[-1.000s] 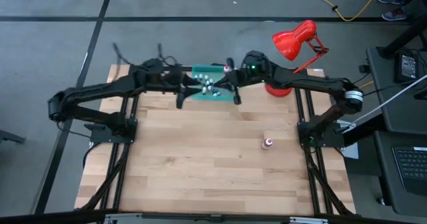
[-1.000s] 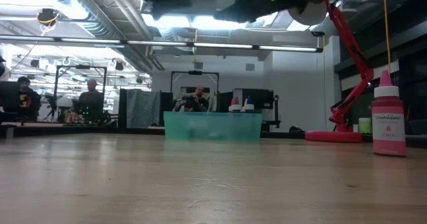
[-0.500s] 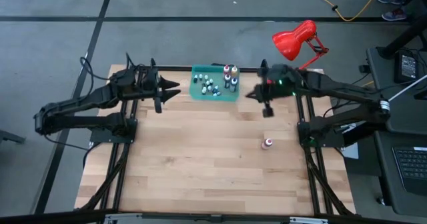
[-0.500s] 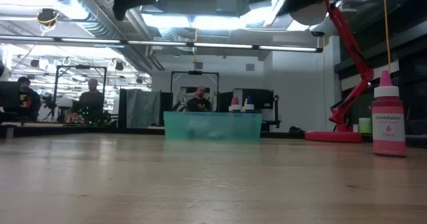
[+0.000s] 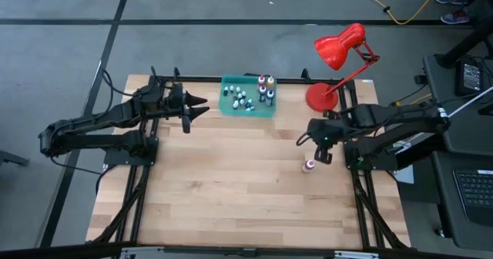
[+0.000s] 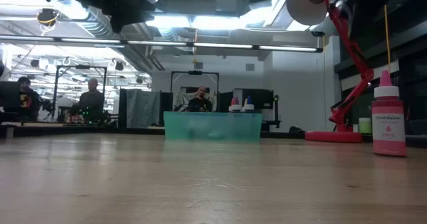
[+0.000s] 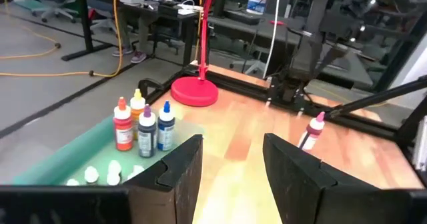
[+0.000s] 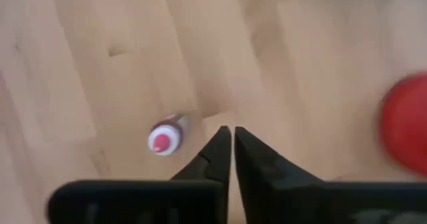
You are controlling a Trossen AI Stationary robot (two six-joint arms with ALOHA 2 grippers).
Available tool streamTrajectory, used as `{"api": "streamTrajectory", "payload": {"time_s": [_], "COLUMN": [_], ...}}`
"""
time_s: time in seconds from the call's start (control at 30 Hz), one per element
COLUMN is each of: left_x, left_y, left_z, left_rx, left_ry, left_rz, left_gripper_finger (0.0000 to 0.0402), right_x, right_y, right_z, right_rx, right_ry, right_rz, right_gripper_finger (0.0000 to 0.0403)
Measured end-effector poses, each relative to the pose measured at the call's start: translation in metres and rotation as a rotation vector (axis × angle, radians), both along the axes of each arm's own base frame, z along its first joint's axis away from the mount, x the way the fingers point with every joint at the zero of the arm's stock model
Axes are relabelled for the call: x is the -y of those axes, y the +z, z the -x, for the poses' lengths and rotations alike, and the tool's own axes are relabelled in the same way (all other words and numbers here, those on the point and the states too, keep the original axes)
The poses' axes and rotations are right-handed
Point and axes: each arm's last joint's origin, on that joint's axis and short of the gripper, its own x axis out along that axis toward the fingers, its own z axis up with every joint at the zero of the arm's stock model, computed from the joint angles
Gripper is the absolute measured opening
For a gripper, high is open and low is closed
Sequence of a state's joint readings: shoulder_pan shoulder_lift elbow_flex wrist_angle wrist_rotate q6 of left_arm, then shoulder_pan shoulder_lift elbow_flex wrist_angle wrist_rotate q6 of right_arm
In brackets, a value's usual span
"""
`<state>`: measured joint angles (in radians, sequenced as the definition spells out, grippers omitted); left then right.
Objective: Pick & Place food coloring
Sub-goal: Put the pink food coloring bottle into the bin
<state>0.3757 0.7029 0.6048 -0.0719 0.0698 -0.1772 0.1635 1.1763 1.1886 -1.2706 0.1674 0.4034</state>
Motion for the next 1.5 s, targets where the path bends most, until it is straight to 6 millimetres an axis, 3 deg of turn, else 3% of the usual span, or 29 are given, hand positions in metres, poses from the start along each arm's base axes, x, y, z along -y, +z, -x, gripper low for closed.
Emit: {"api": "streamTrajectory", "payload": {"time_s": [0.13,0.43,0.6,0.9,1.17,1.23,1.37,1.5], "left_x": [-0.003,-0.003,-0.003,-0.003,-0.003,-0.003,-0.003,-0.003], "left_y": [-0.001,-0.001,-0.003,-0.002,-0.002,-0.001,-0.001,-0.001], "left_z": [0.001,0.001,0.001,0.001,0.001,0.001,0.001,0.001], "left_rx": [-0.008,-0.003,-0.014,-0.011,-0.004,0.000,0.002,0.001], "left_ry": [0.015,-0.044,-0.051,-0.051,-0.048,-0.048,-0.046,-0.044], "left_rz": [-0.016,0.009,0.026,0.032,0.029,0.028,0.036,0.035], "left_gripper_finger": [0.0155,0.0155,0.0155,0.0155,0.0155,0.0155,0.0155,0.0155], "right_x": [-0.003,-0.008,-0.012,-0.022,-0.023,-0.024,-0.024,-0.018], "right_y": [-0.022,-0.074,-0.098,-0.120,-0.127,-0.128,-0.126,-0.104], "right_z": [-0.002,-0.012,-0.003,0.000,-0.006,-0.008,-0.012,-0.026], "right_rx": [-0.007,0.057,-0.021,-0.043,-0.042,-0.038,-0.011,0.087], "right_ry": [-0.092,-0.230,-0.328,-0.356,-0.330,-0.315,-0.310,-0.287], "right_rz": [-0.107,-0.280,-0.315,-0.378,-0.350,-0.352,-0.361,-0.344], "right_gripper_finger": [0.0070,0.0239,0.0280,0.0263,0.0174,0.0152,0.0149,0.0149]}}
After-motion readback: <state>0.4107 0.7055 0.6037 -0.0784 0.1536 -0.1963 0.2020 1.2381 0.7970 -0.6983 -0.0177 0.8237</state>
